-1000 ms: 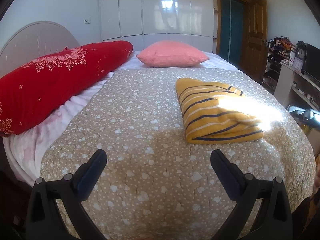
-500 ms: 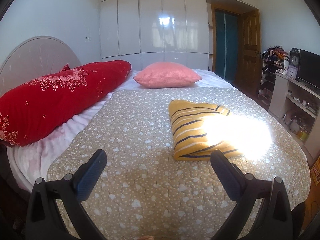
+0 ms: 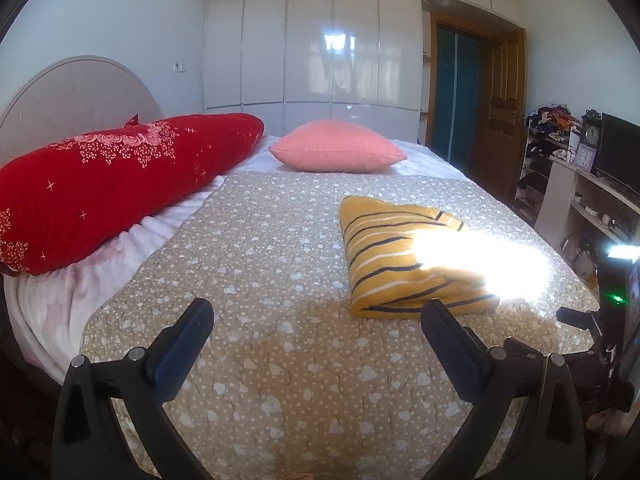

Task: Fold small clothes

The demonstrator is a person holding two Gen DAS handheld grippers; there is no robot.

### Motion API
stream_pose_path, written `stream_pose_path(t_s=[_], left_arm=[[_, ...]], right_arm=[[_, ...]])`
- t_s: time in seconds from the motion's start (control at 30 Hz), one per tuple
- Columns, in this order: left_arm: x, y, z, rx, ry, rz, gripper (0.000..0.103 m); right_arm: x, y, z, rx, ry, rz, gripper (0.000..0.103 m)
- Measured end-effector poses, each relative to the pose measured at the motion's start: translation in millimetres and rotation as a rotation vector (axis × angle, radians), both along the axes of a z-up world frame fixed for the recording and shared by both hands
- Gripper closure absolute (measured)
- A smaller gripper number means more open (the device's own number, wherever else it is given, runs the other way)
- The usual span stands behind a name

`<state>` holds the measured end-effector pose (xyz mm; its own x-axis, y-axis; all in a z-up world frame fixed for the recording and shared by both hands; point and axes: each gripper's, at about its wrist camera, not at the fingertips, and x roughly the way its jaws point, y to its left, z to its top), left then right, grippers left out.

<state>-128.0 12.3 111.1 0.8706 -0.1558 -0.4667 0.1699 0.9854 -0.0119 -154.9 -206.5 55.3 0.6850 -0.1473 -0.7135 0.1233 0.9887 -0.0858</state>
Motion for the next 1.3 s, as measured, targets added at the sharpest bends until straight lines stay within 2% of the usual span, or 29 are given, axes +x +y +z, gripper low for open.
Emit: stream_pose_path(t_s=[0.1, 0.2, 0.3, 0.43, 0.57, 0.73, 1.07, 1.3], left_arm=[[-4.7, 2.0, 9.5, -0.009, -0.063, 0.007, 0.000], [4.6, -5.7, 12.7, 0.012, -0.052, -0.022, 0.000], [24.4, -21.1, 0.2, 0.065, 0.069, -0.053, 0.000], [35.6, -33.5, -30.3, 0.080, 0.213, -0.072, 0.000], [35.7, -41.6, -53.8, 0.121, 0.279, -0.089, 0.000], [39.9, -40.3, -68.7, 0.072, 0.379, -0.112, 0.000], [34.3, -48.8, -80.1, 0.122, 0.411, -0.128, 0.000], [36.8, -43.8, -80.6, 0.124, 0.412, -0.110, 0.000]], right_arm=[[7.2, 7.6, 10.9, -0.004, -0.052, -0.046, 0.003], [6.3, 14.0, 22.6, -0.043, -0.133, -0.099, 0.001], [10.8, 17.4, 18.6, -0.031, -0.122, -0.108, 0.000], [14.9, 15.4, 4.9, 0.075, -0.081, -0.091, 0.000], [9.9, 10.3, -4.7, 0.082, -0.064, -0.118, 0.000], [6.9, -4.9, -10.5, 0.126, -0.040, -0.171, 0.000], [3.8, -1.6, -16.3, 0.111, -0.006, -0.188, 0.000], [4.0, 1.8, -19.1, 0.114, 0.001, -0.179, 0.000]])
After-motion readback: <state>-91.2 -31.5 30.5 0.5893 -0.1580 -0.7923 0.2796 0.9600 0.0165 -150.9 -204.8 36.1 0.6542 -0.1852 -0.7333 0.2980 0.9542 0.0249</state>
